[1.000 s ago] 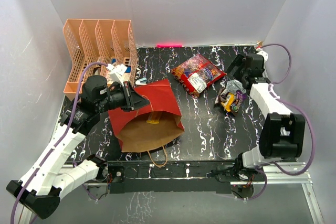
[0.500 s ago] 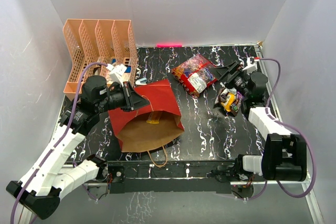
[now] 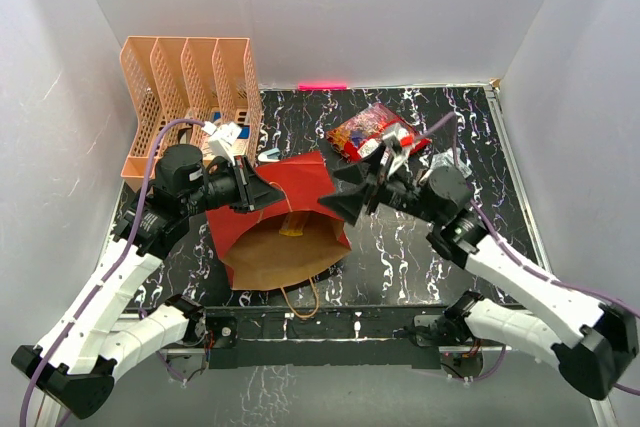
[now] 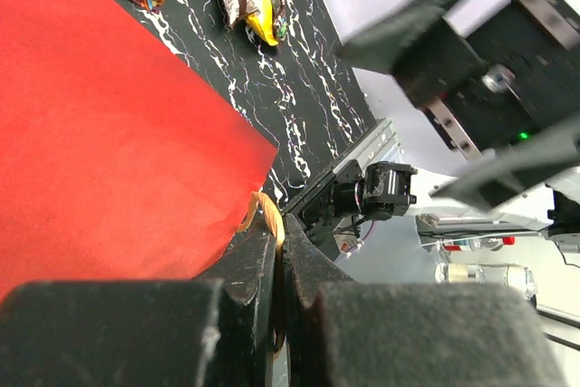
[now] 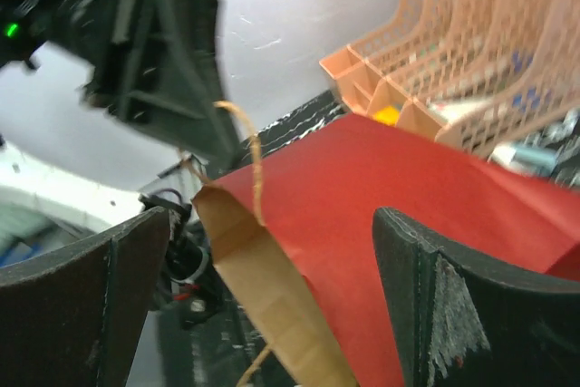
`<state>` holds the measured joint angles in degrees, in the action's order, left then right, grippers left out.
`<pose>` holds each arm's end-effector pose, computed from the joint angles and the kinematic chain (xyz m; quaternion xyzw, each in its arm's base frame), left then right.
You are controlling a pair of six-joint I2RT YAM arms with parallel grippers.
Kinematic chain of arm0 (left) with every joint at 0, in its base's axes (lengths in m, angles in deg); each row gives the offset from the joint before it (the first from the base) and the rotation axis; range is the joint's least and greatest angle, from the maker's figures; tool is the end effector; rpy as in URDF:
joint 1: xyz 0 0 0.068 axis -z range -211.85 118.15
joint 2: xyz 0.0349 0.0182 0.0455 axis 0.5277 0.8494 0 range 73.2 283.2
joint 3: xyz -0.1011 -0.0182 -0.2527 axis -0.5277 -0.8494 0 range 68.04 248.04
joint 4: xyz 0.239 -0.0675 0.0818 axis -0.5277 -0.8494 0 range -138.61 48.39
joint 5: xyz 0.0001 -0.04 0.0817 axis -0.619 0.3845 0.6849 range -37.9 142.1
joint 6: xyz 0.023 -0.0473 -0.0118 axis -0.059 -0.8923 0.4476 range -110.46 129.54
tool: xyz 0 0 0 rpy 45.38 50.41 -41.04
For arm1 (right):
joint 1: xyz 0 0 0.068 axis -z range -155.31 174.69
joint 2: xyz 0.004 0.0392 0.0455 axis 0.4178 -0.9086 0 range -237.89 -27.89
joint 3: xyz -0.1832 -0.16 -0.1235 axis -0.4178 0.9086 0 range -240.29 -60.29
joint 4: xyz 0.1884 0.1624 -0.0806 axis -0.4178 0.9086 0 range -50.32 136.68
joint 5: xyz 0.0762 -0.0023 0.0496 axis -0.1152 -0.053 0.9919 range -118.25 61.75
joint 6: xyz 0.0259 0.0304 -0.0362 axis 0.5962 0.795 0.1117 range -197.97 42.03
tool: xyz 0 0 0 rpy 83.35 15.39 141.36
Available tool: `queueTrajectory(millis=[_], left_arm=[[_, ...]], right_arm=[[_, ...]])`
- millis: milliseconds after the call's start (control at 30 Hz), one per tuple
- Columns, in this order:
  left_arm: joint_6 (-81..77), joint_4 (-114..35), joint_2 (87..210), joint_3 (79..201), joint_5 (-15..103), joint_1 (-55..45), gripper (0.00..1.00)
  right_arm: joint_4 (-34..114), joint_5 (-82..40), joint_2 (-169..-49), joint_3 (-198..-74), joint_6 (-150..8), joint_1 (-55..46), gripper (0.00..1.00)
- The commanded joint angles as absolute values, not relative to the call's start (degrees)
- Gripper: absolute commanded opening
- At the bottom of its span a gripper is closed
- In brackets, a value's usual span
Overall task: Take the snacks out of the paper bag
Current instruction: Take out the snack from the paper bag.
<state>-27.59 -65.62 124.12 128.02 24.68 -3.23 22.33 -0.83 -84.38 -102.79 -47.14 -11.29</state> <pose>0.1573 -0.1046 0.3890 0.0868 0.7790 -0.4791 0.3950 0.1780 0.1495 0.3388 -0.2022 0.6581 0.5249 0.5005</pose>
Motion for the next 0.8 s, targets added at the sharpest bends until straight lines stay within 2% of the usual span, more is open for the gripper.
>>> queueTrajectory(millis=[0, 167, 433, 500, 700, 767], left_arm=[[-26.93, -64.56, 123.5, 127.56, 24.17, -3.37, 0.0], [-27.23, -64.13, 123.94, 127.68, 24.09, -3.37, 0.0], [-27.14, -65.19, 123.58, 128.11, 24.74, -3.38, 0.0], [-27.17, -65.34, 123.48, 128.2, 24.92, -3.37, 0.0], [-27.26, -66.41, 124.29, 129.47, 24.65, -3.37, 0.0], [-27.49, -66.33, 123.97, 129.4, 24.85, -3.39, 0.0]], right_arm=[[24.99, -3.19, -78.71, -100.51, -77.03, -19.62, 0.98], [33.06, -10.1, -78.44, -100.2, -95.81, -32.34, 0.98], [39.03, -21.06, -91.06, -103.95, -113.28, -42.21, 0.98], [37.51, -22.45, -93.83, -103.61, -116.37, -43.58, 0.98], [17.72, -30.42, -99.19, -97.87, -119.79, -44.63, 0.98], [16.0, -30.65, -101.54, -98.3, -119.89, -44.64, 0.98]])
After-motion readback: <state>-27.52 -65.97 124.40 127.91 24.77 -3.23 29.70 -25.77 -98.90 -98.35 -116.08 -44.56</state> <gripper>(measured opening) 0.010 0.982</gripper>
